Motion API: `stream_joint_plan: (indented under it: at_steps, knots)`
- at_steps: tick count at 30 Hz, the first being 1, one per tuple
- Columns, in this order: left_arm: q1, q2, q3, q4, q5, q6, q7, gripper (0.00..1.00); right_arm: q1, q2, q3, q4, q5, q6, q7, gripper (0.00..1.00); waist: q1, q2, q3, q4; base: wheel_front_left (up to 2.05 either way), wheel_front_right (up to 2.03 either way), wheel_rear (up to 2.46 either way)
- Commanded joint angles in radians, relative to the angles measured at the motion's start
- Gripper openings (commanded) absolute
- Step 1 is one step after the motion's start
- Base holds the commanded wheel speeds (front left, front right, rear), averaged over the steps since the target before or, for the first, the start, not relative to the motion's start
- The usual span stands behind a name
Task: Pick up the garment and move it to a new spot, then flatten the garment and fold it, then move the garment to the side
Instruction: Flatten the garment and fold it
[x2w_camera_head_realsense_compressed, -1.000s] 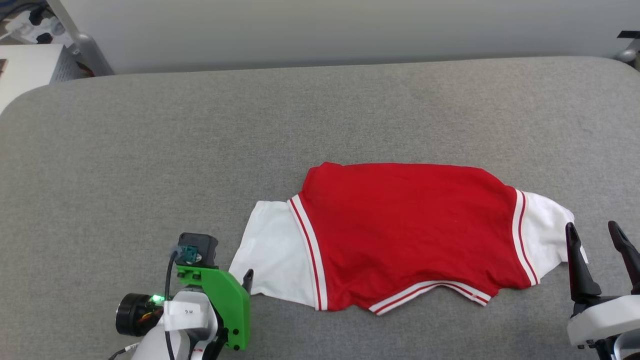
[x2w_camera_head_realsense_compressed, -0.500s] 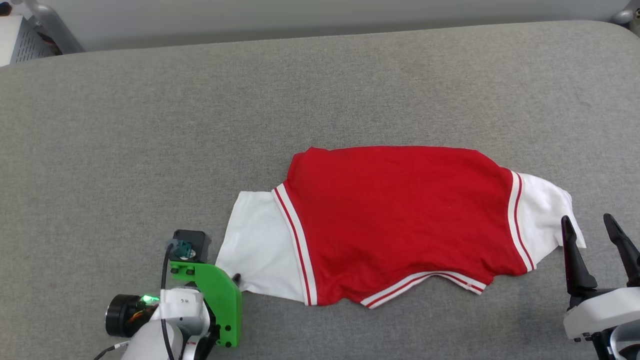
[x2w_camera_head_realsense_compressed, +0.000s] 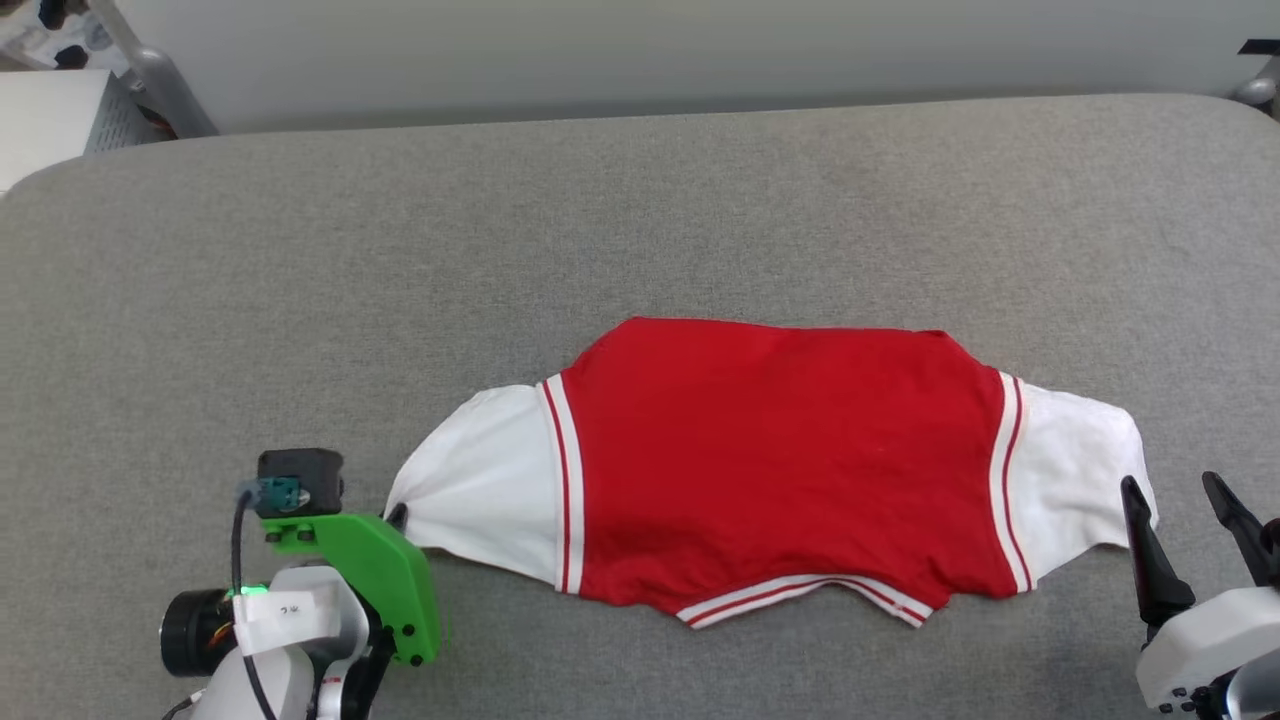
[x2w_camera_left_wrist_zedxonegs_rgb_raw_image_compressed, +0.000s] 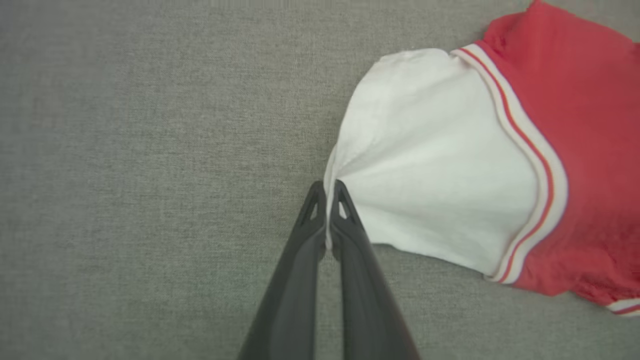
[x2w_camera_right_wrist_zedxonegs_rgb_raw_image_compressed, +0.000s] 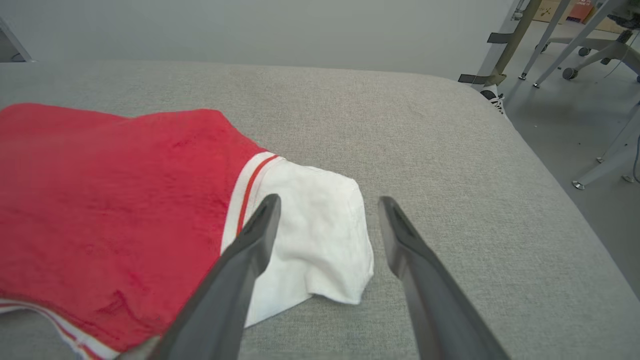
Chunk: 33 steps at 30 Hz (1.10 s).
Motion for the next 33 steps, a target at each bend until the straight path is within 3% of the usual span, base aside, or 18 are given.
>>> stream_joint_plan:
  at_steps: [1, 7, 18, 26, 33]
  knots:
    - [0.019, 0.012, 0.014, -0.015, -0.015, 0.009, -0.006, 0.00, 0.012, -0.007, 0.001, 0.005, -0.004, -0.001, 0.014, 1.00, 0.0000, 0.0000, -0.026, 0.020, 0.00, 0.00, 0.00]
    - [0.076, 0.024, 0.032, -0.097, -0.054, 0.010, 0.031, 0.00, 0.033, -0.035, -0.001, 0.017, 0.001, -0.001, 0.125, 1.00, 0.0000, 0.0000, -0.046, 0.045, 0.00, 0.00, 0.00]
    - [0.146, 0.032, 0.026, -0.260, -0.089, 0.025, 0.112, 0.00, -0.011, -0.132, -0.017, 0.056, 0.047, -0.001, 0.456, 1.00, 0.0000, 0.0000, -0.019, 0.079, 0.00, 0.00, 0.00]
    - [0.134, 0.033, 0.014, -0.302, -0.086, 0.027, 0.120, 0.00, -0.085, -0.172, 0.032, 0.109, 0.077, -0.001, 0.555, 1.00, 0.0000, 0.0000, 0.019, 0.101, 0.00, 0.00, 0.00]
    - [0.111, 0.031, 0.000, -0.311, -0.086, 0.023, 0.120, 0.00, -0.132, -0.201, 0.076, 0.163, 0.067, -0.001, 0.577, 1.00, 0.0000, 0.0000, 0.056, 0.118, 0.00, 0.00, 0.00]
